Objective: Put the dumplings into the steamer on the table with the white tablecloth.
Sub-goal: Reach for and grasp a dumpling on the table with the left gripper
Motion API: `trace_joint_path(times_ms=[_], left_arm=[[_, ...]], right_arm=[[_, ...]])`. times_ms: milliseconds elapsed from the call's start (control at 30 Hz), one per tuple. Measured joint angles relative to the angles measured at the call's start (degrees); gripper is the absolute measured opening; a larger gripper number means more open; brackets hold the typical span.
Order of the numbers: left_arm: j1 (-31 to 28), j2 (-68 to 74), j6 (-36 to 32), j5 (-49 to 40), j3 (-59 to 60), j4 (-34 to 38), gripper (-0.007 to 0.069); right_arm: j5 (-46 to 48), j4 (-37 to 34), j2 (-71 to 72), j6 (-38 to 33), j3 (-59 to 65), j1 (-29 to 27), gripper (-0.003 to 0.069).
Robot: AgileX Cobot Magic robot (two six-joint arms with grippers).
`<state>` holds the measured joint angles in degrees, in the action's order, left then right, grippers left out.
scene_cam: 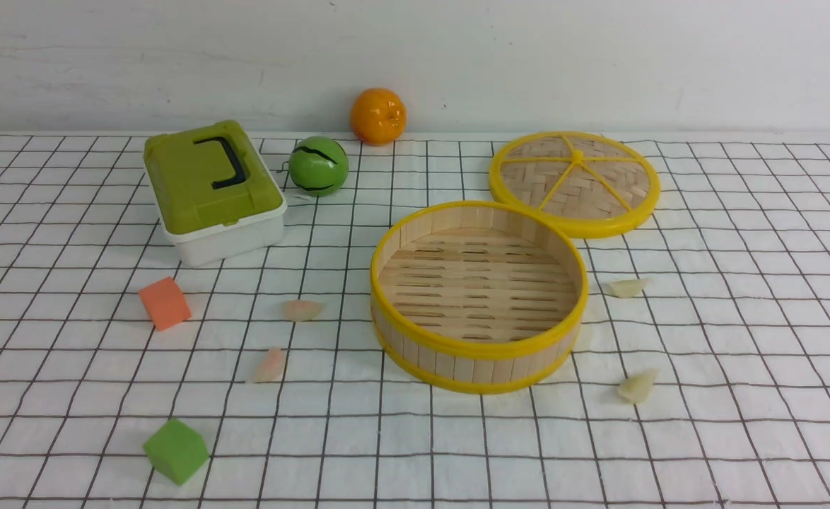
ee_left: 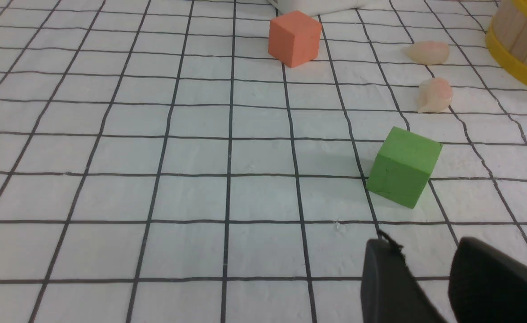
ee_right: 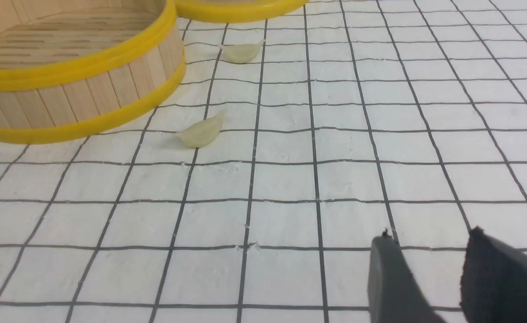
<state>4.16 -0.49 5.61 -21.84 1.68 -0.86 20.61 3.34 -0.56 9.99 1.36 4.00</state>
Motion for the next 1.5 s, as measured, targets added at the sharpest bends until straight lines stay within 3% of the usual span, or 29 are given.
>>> trace_joint_path(times_ms=[867, 1133, 1267, 1500], left_arm=[[0.0, 0.0, -0.2, 1.2, 0.0, -0.1, 0.0218], [0.0, 0.0, -0.2, 12.7, 0.0, -0.1, 0.0222], [0.0, 0.0, -0.2, 14.0, 0.0, -0.4, 0.0229], [0.0, 0.0, -0.2, 16.2, 0.0, -1.4, 0.0234]], right_arm=[[0.0, 0.0, 0.0, 0.0, 0.0, 0.0, 0.0239], [-0.9, 2.4, 0.0, 0.0, 0.0, 0.0, 0.0239], [-6.4, 3.0, 0.0, 0.0, 0.3, 0.0, 0.0239], [-28.9, 3.8, 0.0, 0.1, 0.3, 0.0, 0.0239]])
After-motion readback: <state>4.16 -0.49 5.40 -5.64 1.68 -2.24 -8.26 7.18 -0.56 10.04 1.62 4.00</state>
